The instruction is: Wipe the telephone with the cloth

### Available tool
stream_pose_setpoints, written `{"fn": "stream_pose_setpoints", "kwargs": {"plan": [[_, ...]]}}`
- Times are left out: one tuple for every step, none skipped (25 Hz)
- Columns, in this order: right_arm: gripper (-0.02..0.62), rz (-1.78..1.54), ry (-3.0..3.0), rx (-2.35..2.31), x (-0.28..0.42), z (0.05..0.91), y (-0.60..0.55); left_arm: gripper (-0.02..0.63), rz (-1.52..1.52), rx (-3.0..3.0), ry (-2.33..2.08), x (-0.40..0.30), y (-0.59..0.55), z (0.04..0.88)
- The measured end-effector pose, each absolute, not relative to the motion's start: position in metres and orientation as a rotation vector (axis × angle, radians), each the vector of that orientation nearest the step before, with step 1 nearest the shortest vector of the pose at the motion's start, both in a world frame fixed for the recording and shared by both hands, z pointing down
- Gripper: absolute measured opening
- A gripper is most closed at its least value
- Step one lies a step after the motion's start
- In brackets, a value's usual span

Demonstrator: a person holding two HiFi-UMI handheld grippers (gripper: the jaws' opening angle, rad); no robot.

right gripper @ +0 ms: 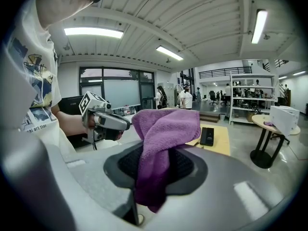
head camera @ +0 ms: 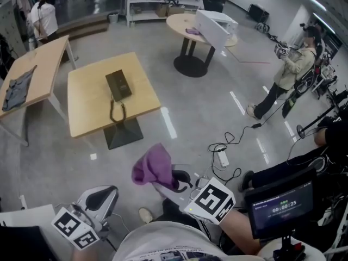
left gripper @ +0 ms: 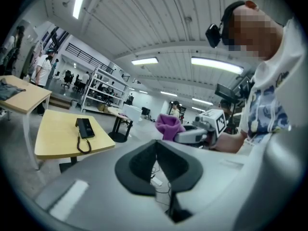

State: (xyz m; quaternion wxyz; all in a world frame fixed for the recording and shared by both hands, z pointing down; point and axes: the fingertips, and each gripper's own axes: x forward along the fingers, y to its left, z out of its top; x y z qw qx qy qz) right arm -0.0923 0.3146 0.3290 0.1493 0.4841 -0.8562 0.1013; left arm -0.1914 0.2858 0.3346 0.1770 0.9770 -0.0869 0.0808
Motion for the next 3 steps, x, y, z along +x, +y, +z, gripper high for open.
{"fn": "stream_pose_setpoints", "kwargs": {"plan": [[0.113, 0.29, -2.458, 1.387, -0.0923, 0.3298, 0.3156, 0.005, 0.23, 2.764, -0.245, -0.1912, 0.2868, 0.3354], [0.114, 0.289, -2.454, 1.382, -0.0922, 0.3305, 0.3166, 0.005, 0.231, 2.763, -0.244, -0.1909, 0.2876, 0.3362], [0.114, 0.288, -2.451, 1.378, -0.0921, 0.3311, 0.3175, 0.005, 0.232, 2.761, -0.243, -0.1906, 0.2885, 0.337]]}}
